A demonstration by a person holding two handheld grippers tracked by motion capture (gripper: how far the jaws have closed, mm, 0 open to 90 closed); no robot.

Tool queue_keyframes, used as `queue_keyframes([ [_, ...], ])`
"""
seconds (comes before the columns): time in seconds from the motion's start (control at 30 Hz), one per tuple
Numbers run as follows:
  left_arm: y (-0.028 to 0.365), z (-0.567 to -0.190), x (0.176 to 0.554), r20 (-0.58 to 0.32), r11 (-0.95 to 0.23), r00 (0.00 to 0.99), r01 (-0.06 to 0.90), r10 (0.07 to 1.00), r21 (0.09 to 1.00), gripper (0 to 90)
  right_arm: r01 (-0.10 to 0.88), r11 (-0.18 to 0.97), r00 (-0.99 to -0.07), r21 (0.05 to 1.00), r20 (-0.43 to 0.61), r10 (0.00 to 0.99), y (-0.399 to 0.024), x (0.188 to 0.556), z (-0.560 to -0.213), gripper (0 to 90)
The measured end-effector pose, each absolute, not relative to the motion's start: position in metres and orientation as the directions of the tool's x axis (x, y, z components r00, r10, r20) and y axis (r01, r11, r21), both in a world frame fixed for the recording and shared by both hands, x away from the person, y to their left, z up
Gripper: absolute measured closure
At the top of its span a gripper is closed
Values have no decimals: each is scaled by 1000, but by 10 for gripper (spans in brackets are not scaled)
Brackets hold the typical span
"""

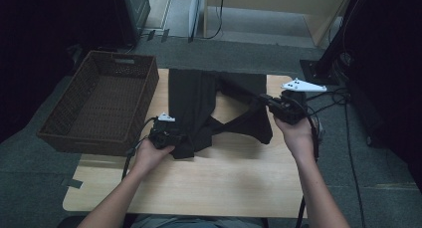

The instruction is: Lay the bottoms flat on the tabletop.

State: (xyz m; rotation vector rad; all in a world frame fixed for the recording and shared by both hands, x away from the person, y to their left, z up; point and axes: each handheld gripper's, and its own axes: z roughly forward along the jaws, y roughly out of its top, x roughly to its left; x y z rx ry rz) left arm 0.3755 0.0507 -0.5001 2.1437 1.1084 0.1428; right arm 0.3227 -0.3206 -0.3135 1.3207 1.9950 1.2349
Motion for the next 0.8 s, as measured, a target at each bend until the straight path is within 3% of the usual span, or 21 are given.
queue_keyframes([
  [0.37, 50, -501, 374, -187, -397, 639, 653, 746, 645, 508, 624, 164, -385, 764, 118, 915, -299, 400, -393, 890],
  [0.53, 52, -501, 374, -200, -391, 639, 656, 743, 645, 508, 677, 166, -373, 717, 140, 917, -290, 421, -431, 682],
  [0.63, 53, -501, 374, -217, -383, 635, 666, 741, 640, 507, 653, 188, -412, 734, 135, 901, -278, 422, -444, 467],
  [0.8, 54, -500, 375, -253, -366, 625, 686, 738, 629, 473, 654, 185, -455, 733, 187, 870, -250, 421, -465, 442],
])
